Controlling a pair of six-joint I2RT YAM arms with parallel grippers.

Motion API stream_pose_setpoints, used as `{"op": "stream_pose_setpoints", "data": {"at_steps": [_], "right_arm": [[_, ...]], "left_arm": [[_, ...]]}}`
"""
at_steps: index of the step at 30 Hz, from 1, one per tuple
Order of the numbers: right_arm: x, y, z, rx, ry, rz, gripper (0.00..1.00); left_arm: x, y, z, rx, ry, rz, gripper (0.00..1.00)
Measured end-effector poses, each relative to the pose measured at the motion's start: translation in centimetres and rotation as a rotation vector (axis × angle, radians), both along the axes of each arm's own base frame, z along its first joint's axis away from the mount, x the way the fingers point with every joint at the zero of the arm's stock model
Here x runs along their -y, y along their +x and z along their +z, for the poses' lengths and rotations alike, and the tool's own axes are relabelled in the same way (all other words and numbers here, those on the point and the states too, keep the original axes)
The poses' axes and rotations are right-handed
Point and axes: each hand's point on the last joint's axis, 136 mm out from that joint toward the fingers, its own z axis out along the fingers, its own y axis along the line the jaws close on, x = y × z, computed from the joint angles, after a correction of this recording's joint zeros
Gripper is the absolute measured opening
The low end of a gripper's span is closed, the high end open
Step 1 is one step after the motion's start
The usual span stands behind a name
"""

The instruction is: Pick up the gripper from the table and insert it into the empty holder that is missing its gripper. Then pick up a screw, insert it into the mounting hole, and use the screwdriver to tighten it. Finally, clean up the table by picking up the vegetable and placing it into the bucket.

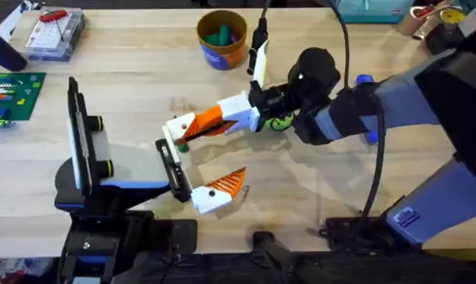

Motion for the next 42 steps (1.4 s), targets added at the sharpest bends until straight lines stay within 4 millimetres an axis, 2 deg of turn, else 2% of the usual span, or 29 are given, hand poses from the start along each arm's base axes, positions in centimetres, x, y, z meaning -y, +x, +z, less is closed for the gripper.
{"op": "stream_pose_setpoints", "data": {"at_steps": [5, 6, 7, 11, 12, 13, 25, 33, 37, 42], "right_arm": [[0.0, 0.0, 0.0, -0.001, 0.0, -0.002, 0.033], [0.0, 0.0, 0.0, -0.003, -0.001, -0.003, 0.116], [0.0, 0.1, -0.1, -0.006, -0.003, -0.008, 0.243], [-0.1, 0.4, -0.2, -0.013, -0.005, -0.029, 0.849], [-0.1, 0.5, -0.2, -0.011, -0.005, -0.032, 0.947], [-0.1, 0.5, -0.1, -0.009, -0.003, -0.035, 0.985], [0.0, 0.9, -0.2, -0.011, -0.004, -0.047, 0.997], [0.9, 2.2, -0.4, 0.008, -0.005, -0.086, 0.997], [1.8, 3.0, -0.5, -0.005, -0.041, -0.12, 0.996], [4.0, 5.0, 0.3, -0.008, -0.116, -0.191, 0.997]], "left_arm": [[0.0, 0.0, 0.0, 0.001, 0.0, 0.001, 0.986], [0.0, 0.0, 0.0, 0.001, 0.0, 0.002, 0.986], [0.0, 0.0, 0.0, 0.002, 0.001, 0.0, 0.986], [0.0, -0.1, 0.0, 0.004, 0.001, -0.007, 0.986], [0.0, -0.1, 0.0, 0.004, 0.001, -0.007, 0.986], [0.0, -0.1, 0.0, 0.004, 0.001, -0.007, 0.986], [0.0, -0.1, 0.0, 0.004, 0.001, -0.007, 0.986], [0.0, -0.1, 0.0, 0.004, 0.001, -0.007, 0.987], [0.0, -0.1, 0.0, 0.004, 0.001, -0.007, 0.987], [0.1, -0.1, 0.0, 0.004, 0.001, -0.007, 0.987]]}}
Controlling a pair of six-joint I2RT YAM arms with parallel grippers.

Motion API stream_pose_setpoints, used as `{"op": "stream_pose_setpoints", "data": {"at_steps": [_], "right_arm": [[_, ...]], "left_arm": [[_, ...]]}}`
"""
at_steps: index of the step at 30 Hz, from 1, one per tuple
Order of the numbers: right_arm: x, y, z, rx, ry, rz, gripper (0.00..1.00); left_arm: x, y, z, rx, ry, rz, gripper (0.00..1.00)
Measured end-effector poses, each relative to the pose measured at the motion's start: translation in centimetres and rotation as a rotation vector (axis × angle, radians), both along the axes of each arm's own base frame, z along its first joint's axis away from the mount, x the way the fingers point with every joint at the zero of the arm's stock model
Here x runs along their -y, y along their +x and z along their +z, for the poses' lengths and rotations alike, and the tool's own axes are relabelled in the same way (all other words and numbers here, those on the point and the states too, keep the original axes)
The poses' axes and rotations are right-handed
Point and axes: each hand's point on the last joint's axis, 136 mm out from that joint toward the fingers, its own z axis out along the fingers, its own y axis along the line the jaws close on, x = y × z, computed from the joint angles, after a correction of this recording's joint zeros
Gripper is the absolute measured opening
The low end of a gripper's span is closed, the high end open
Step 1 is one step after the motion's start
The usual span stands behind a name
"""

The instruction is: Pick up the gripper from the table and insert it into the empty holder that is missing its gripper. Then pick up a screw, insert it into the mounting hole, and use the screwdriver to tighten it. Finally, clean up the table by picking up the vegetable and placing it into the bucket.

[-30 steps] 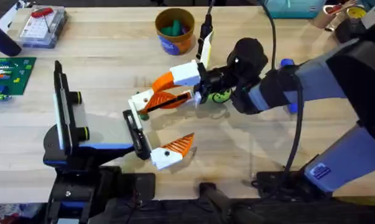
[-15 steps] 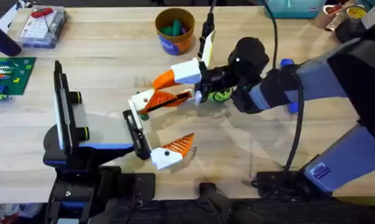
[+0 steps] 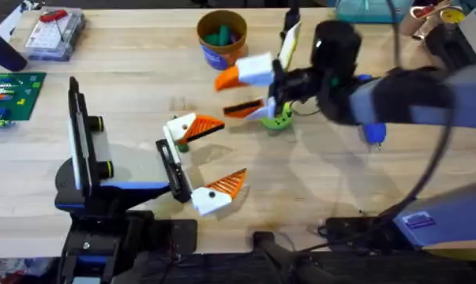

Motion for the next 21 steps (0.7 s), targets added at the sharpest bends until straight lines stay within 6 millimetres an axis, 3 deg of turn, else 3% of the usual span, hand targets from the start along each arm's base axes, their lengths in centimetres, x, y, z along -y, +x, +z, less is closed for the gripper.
{"op": "stream_pose_setpoints", "data": {"at_steps": [5, 7, 14, 21], "right_arm": [[2.7, 1.7, 2.2, 0.08, -0.067, -0.057, 0.997], [4.8, 2.3, 4.6, 0.182, -0.136, -0.104, 0.997], [9.6, 1.6, 4.7, 0.299, -0.528, -0.196, 0.997], [15.4, 0.6, 6.6, 0.486, -0.908, -0.246, 0.998]], "left_arm": [[0.0, 0.0, 0.0, 0.0, 0.0, 0.0, 0.987], [0.0, 0.0, 0.0, 0.0, 0.0, 0.0, 0.986], [0.0, 0.0, 0.0, 0.0, 0.0, 0.0, 0.986], [0.0, 0.0, 0.0, 0.0, 0.0, 0.0, 0.986]]}}
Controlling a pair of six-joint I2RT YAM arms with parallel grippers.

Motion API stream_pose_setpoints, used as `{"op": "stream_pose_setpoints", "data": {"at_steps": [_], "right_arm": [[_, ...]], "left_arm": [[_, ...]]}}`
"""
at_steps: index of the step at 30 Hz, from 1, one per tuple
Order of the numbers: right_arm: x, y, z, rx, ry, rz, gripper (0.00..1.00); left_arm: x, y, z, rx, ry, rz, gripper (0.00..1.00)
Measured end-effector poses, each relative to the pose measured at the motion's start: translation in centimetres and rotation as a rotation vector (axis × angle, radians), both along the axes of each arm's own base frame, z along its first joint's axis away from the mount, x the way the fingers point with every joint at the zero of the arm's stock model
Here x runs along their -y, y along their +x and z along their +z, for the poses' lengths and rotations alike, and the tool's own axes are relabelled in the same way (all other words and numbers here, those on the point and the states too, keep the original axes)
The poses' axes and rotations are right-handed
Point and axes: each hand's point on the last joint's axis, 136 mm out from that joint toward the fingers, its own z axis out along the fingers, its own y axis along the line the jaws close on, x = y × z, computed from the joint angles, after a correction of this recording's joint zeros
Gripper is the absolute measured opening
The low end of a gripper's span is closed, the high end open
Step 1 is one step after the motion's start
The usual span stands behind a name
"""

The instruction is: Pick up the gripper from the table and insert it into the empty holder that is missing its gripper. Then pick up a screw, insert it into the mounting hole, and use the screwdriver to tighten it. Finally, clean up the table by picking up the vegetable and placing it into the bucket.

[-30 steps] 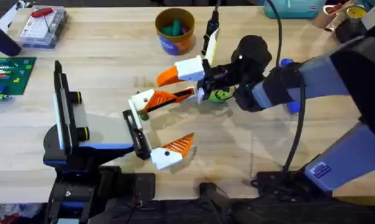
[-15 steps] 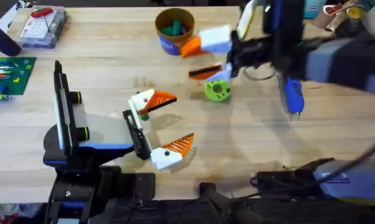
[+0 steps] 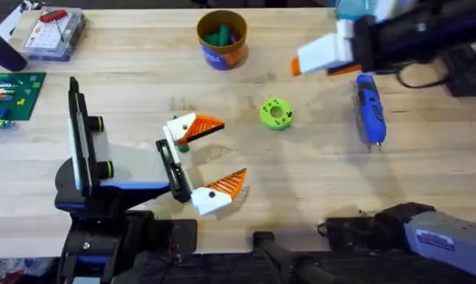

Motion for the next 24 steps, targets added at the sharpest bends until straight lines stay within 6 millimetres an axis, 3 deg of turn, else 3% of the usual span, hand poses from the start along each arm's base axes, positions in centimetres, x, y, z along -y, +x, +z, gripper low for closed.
{"op": "stream_pose_setpoints", "data": {"at_steps": [6, 11, 18, 24], "right_arm": [[3.8, -2.1, -0.2, -0.003, -0.203, -0.049, 0.998], [5.1, -3.4, -1.1, -0.053, -0.279, -0.053, 0.998], [4.9, -3.2, -1.9, -0.06, -0.322, -0.032, 0.998], [3.7, -2.9, -4.6, -0.093, -0.337, 0.014, 0.997]], "left_arm": [[0.0, 0.0, 0.0, 0.0, 0.0, 0.0, 0.986], [0.0, 0.0, 0.0, 0.0, 0.0, 0.0, 0.986], [0.0, 0.0, 0.0, 0.0, 0.0, 0.0, 0.986], [0.0, 0.0, 0.0, 0.0, 0.0, 0.0, 0.986]]}}
